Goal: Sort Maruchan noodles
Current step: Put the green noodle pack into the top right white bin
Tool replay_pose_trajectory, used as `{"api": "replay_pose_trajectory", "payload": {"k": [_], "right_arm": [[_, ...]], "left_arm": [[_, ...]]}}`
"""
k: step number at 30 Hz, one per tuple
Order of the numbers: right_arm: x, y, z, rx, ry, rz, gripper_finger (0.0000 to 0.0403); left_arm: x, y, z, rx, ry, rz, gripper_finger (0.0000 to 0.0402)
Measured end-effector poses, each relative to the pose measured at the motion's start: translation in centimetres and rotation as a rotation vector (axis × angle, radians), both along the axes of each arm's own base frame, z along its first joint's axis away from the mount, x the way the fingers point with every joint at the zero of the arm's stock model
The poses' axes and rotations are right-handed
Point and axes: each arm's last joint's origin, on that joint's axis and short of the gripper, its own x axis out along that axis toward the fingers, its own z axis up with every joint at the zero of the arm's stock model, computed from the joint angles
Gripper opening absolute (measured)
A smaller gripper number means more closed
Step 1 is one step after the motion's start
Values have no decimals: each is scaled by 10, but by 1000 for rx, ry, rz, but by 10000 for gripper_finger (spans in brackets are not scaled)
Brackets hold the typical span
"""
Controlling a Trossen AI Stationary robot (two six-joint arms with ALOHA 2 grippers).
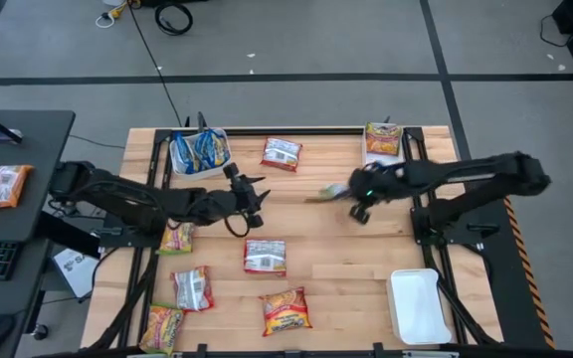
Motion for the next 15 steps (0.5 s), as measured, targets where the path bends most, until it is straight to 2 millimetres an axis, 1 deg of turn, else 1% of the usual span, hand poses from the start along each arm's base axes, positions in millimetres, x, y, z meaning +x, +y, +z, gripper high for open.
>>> {"api": "replay_pose_trajectory", "payload": {"k": [1, 4, 7, 9, 11, 15], "right_arm": [[-9, -5, 7, -24, 4, -28, 7], [-34, -19, 27, -113, 30, -107, 7], [-50, -31, 48, -200, 25, -176, 5], [-57, -37, 59, -244, 21, -195, 5], [-63, -45, 63, -279, 61, -219, 5], [-75, -59, 56, -269, 208, -251, 5]], "left_arm": [[-6, -2, 2, 6, 10, -8, 178], [-9, -10, 12, -2, -33, -49, 178], [-14, -19, 17, 4, -45, -89, 178], [-14, -23, 17, 8, -44, -102, 178], [-15, -26, 17, 8, -45, -114, 178], [-16, -29, 17, -1, -51, -119, 178]]}}
